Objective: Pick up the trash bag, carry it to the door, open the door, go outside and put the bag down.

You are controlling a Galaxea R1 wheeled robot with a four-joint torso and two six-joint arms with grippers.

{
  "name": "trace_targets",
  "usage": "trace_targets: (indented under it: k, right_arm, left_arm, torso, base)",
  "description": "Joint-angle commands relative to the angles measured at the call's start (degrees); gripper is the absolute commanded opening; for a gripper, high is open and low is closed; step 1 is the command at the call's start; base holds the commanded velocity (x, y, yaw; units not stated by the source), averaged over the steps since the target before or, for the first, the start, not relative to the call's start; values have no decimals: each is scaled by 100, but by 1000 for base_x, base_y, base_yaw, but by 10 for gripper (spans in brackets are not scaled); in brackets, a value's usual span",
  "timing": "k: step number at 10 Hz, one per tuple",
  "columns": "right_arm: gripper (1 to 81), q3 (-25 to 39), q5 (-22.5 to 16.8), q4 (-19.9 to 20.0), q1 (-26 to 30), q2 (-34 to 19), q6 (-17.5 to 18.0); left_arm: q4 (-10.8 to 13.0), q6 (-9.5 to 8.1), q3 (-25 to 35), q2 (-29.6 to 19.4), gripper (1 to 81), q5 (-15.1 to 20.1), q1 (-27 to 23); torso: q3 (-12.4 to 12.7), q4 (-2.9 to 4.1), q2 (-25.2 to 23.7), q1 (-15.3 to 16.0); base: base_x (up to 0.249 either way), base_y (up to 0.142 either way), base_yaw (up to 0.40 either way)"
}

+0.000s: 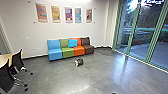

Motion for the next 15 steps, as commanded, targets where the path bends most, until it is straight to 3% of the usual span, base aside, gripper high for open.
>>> trace_targets:
  k: [1,15]
  right_arm:
    - [811,125,-293,79,353,-67,19]
    - [811,142,-284,70,336,-67,19]
  left_arm:
    - [-37,-15,53,-56,811,220,-325]
    - [-37,-15,53,-56,811,220,-325]
  torso:
    - [0,0,0,0]
    - [0,0,0,-2]
  base:
    - [160,0,0]
    - [161,0,0]
